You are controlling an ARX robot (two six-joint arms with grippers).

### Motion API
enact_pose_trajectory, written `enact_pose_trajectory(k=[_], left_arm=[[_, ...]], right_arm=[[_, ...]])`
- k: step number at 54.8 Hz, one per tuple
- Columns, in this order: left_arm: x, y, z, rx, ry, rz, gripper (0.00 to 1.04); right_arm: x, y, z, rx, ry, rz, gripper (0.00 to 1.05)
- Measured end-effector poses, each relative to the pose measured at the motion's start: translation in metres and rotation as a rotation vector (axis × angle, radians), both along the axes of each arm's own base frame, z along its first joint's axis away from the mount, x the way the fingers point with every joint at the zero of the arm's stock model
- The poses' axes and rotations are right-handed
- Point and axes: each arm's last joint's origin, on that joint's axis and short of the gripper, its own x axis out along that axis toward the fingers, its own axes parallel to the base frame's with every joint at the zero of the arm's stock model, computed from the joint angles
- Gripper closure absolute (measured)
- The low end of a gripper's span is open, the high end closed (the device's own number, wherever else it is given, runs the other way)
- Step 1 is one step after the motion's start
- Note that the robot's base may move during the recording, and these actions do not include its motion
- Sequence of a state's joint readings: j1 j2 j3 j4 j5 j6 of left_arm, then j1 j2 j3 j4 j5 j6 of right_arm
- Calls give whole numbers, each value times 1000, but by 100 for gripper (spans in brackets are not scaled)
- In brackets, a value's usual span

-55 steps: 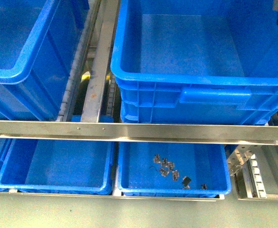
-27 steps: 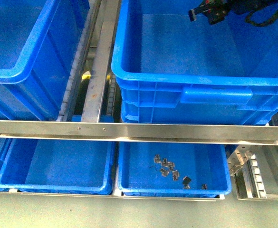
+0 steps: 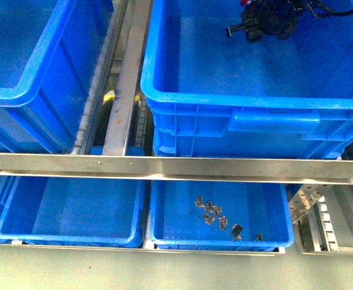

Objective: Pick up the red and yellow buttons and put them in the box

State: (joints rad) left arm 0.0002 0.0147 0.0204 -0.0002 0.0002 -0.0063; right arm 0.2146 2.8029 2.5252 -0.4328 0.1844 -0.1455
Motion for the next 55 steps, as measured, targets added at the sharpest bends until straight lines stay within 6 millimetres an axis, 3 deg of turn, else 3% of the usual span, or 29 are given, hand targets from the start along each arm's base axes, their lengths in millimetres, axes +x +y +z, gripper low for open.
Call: enact_pose_trajectory(k=[5,17,27,31,32,36,39,44,49,52,55], left_arm=[[0,0,0,0,0,0,8],[0,0,0,0,0,0,8],[0,0,0,0,0,0,8],[0,0,0,0,0,0,8],[0,0,0,0,0,0,8],[0,0,0,0,0,0,8],[0,0,0,0,0,0,8],[0,0,0,0,0,0,8],[0,0,0,0,0,0,8],[0,0,0,0,0,0,8],[0,0,0,0,0,0,8]], right_arm=[[3,0,-4,17,15,-7,78],[0,-3,-8,49,9,2,46],[-21,-9,17,86,-80,67,20],[-57,-17,52,117,-182,136,5],[-61,-17,55,122,-192,144,5],[-124,-32,88,192,-285,193,6],[-159,-39,95,236,-302,207,6],[-219,-51,93,302,-283,180,6],[-290,-65,78,384,-222,45,6],[-325,-72,69,422,-188,-65,6],[-347,-75,62,479,-174,-115,6]])
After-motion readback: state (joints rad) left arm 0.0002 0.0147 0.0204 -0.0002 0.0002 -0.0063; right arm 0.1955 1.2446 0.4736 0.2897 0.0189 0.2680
